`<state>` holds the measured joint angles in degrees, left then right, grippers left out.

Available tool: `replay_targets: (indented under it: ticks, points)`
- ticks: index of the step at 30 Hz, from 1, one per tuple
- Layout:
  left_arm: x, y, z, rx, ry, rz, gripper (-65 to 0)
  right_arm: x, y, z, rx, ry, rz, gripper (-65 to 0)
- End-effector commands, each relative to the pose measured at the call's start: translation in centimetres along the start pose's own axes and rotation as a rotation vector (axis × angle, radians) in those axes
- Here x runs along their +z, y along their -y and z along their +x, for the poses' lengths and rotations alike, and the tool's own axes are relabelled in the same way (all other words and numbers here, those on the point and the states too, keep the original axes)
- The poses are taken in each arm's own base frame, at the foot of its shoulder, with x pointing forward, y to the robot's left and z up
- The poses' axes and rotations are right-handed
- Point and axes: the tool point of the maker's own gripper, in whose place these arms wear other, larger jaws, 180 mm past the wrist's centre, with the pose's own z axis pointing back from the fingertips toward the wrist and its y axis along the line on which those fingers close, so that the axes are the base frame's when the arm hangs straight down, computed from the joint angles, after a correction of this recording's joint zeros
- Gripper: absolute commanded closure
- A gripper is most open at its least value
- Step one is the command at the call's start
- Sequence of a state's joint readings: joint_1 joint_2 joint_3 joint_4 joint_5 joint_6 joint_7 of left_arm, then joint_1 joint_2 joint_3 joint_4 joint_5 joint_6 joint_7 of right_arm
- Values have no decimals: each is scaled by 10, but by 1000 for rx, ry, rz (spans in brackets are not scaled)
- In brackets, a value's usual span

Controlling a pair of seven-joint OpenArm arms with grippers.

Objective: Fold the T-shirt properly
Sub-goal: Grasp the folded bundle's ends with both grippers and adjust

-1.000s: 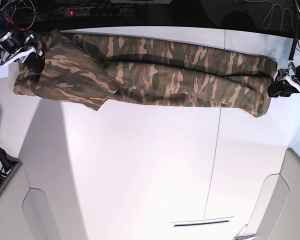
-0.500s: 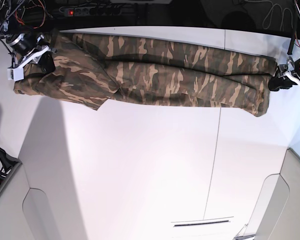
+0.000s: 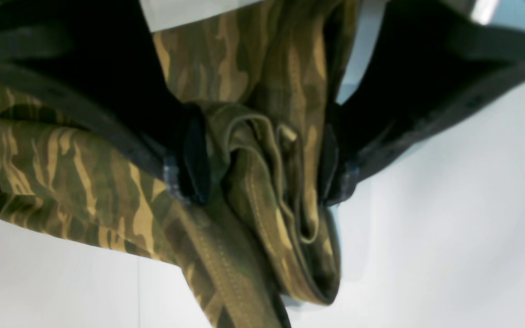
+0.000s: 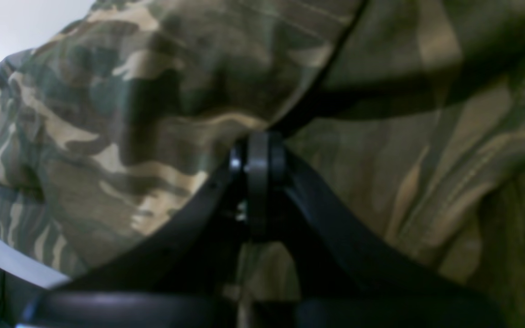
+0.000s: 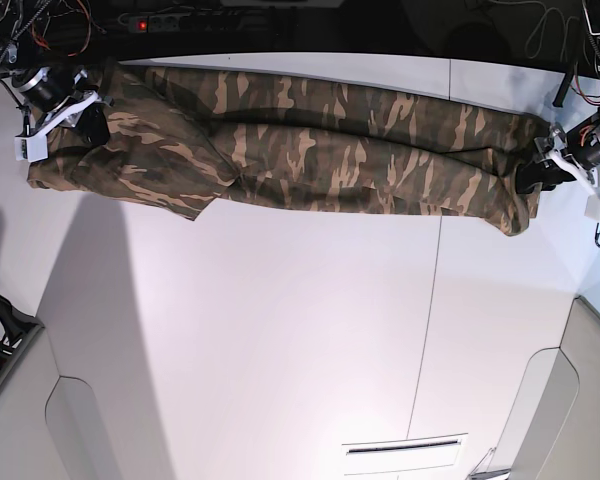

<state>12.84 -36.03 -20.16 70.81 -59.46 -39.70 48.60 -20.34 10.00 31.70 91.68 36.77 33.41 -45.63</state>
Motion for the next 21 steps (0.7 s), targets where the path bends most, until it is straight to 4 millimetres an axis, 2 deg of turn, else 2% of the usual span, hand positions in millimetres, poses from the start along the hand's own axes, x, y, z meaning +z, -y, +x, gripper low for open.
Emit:
replay_targets:
  ticks: [1,4,5,6,9,11,16,21]
  points:
    - [4,-3,0,-27,-29,11,-391,3,1,9,17,28,1,0]
    - [4,-1,2,-17,-20,-2,-381,3,1,10,15,30,3,0]
    - [4,1,2,-7,-15,-12,-352,3,0,10,14,32,4,0]
    - [4,3,3,2,-12,-23,-303,3,0,10,14,32,4,0]
    - [4,8,4,21,-7,-47,-98,3,-1,11,7,38,12,0]
    - [4,9,5,27,1,-54,0,3,-2,12,1,44,19,0]
    - [4,11,16,32,44,-65,0,4,-8,16,-26,65,51,0]
    - [6,15,32,15,80,-75,0,11,-17,30,-51,112,99,0]
